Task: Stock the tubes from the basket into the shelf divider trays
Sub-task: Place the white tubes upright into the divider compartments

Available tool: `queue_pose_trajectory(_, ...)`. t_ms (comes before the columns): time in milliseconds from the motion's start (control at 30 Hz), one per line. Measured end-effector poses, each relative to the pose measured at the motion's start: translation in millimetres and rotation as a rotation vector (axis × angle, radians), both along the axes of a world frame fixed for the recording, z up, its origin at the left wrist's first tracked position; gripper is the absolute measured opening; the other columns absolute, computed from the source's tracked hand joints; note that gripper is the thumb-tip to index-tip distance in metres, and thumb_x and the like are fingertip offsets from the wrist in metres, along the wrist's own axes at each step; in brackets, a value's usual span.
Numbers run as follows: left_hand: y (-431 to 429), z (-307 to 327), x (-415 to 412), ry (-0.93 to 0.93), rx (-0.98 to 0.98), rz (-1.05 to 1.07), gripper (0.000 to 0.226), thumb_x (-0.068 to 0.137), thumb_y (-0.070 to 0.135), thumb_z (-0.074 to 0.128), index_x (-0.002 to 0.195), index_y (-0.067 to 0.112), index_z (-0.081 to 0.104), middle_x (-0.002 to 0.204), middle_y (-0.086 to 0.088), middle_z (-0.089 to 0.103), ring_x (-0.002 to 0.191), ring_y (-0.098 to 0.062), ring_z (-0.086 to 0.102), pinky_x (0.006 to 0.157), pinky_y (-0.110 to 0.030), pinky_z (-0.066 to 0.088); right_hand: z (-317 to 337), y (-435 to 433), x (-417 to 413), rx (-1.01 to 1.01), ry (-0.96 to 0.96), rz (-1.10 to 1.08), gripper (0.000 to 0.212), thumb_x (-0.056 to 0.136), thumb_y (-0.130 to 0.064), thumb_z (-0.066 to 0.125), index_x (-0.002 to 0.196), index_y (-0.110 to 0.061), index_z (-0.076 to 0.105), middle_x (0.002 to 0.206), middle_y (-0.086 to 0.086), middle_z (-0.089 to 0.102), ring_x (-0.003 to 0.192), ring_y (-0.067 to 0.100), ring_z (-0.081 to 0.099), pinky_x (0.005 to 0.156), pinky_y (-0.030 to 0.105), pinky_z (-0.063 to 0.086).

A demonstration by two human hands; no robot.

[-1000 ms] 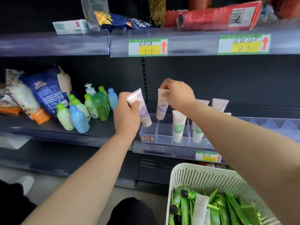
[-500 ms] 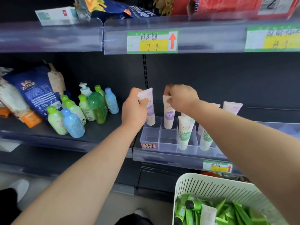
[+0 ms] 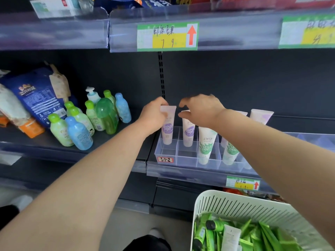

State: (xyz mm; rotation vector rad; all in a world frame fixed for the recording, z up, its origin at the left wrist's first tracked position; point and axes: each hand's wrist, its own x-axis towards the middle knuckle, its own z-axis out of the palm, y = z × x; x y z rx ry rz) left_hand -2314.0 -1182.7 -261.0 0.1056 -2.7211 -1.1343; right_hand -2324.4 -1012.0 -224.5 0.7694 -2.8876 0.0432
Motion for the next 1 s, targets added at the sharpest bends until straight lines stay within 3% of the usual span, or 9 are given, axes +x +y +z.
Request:
queue_pose_trajectory(133, -1, -6, -2, 0.058, -0.070, 0.079, 0.023, 0.090, 0.001, 0.048, 0.094, 0.022, 0.058, 0.098, -0.002, 0.063, 0.087, -0.018, 0.060, 0.064, -0.025, 0.046, -3, 5, 3, -0.016, 0.041, 0.011, 0.042, 0.095, -0.051, 0.042, 0.122, -0.022, 0.054, 0.120, 0.004, 0.059, 0.114, 0.026, 0.050, 0.092, 0.039, 0.036)
queue_pose_trajectory(267, 0, -5, -3, 0.069, -0.090, 0.074, 0.027, 0.092, 0.003, 0.052, 0.110, 0.021, 0.062, 0.107, 0.002, 0.065, 0.099, -0.016, 0.061, 0.085, -0.035, 0.053, -4, 7, 7, -0.002, 0.052, 0.005, 0.045, 0.095, -0.052, 0.041, 0.127, -0.022, 0.052, 0.125, 0.004, 0.056, 0.119, 0.026, 0.047, 0.094, 0.041, 0.036)
queue_pose_trajectory(400, 2, -2, 1, 0.103, -0.132, 0.038, 0.033, 0.090, 0.002, 0.057, 0.115, 0.021, 0.063, 0.115, 0.002, 0.066, 0.106, -0.016, 0.061, 0.093, -0.037, 0.051, -3, 12, 13, 0.002, 0.050, -0.008, 0.046, 0.095, -0.051, 0.040, 0.129, -0.022, 0.051, 0.129, 0.005, 0.054, 0.121, 0.026, 0.045, 0.096, 0.040, 0.036)
queue_pose_trajectory(800, 15, 32, 55, 0.143, -0.537, 0.019, 0.042, 0.091, 0.010, 0.057, 0.130, 0.025, 0.057, 0.132, -0.001, 0.057, 0.120, -0.025, 0.048, 0.093, -0.040, 0.044, 3, 37, 60, -0.037, 0.102, -0.008, 0.044, 0.095, -0.051, 0.041, 0.129, -0.025, 0.052, 0.128, 0.002, 0.054, 0.118, 0.025, 0.047, 0.093, 0.040, 0.037)
queue_pose_trajectory(1000, 51, 21, 106, 0.151, -0.484, -0.063, 0.038, 0.089, 0.015, 0.062, 0.126, 0.026, 0.060, 0.129, 0.001, 0.059, 0.117, -0.023, 0.051, 0.092, -0.036, 0.044, -11, 71, 111, -0.051, 0.101, 0.014, 0.044, 0.096, -0.049, 0.040, 0.128, -0.023, 0.055, 0.130, 0.003, 0.054, 0.120, 0.026, 0.046, 0.094, 0.042, 0.037)
